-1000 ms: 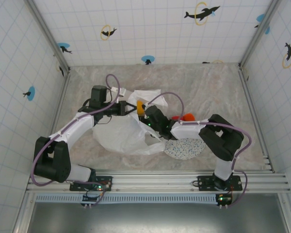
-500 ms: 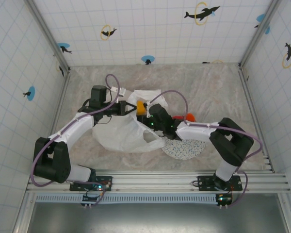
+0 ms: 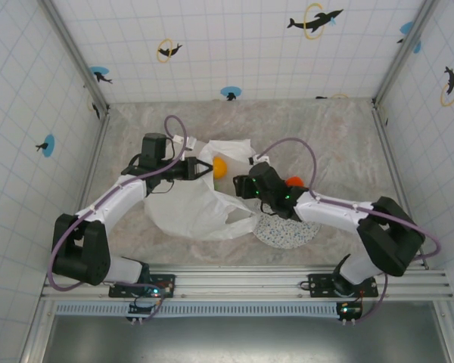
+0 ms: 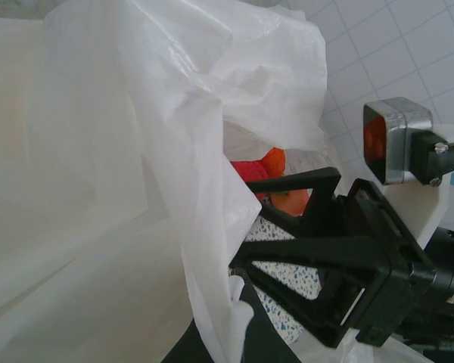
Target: Place the fruits into the plastic bag
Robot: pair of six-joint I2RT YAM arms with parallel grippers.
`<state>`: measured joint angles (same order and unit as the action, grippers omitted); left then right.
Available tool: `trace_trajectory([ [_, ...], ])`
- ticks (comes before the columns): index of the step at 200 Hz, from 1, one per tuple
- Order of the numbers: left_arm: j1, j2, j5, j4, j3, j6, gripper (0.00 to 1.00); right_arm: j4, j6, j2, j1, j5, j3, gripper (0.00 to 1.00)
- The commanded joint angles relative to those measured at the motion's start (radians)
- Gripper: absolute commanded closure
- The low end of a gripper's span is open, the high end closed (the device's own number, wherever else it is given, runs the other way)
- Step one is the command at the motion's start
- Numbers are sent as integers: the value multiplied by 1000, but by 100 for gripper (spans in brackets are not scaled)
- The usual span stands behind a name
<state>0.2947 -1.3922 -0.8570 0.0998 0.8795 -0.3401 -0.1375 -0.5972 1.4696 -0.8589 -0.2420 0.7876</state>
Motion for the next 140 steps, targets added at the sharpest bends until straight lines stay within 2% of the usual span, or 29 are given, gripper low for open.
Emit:
trace_trajectory([
  [1,2,1,-18,7,1,24,100,-5,22,-97,35,4,-58,27],
  [26,2,-1,-16,7,1,24,100,-4,61,-200,83,119,-119,27],
  [47,1,-1,-14,8,2,24,100,52,97,-300,110,128,-148,27],
  [75,2,-3,-9,12,2,26,100,293,161,-408,142,-23,-127,24],
  [101,2,-4,-2,17,4,26,100,512,272,-435,163,-160,-102,14],
  [117,3,-2,-2,18,5,27,100,599,361,-426,181,-177,-92,6],
  [140,2,-3,1,18,7,25,100,659,453,-403,219,-171,-82,0],
])
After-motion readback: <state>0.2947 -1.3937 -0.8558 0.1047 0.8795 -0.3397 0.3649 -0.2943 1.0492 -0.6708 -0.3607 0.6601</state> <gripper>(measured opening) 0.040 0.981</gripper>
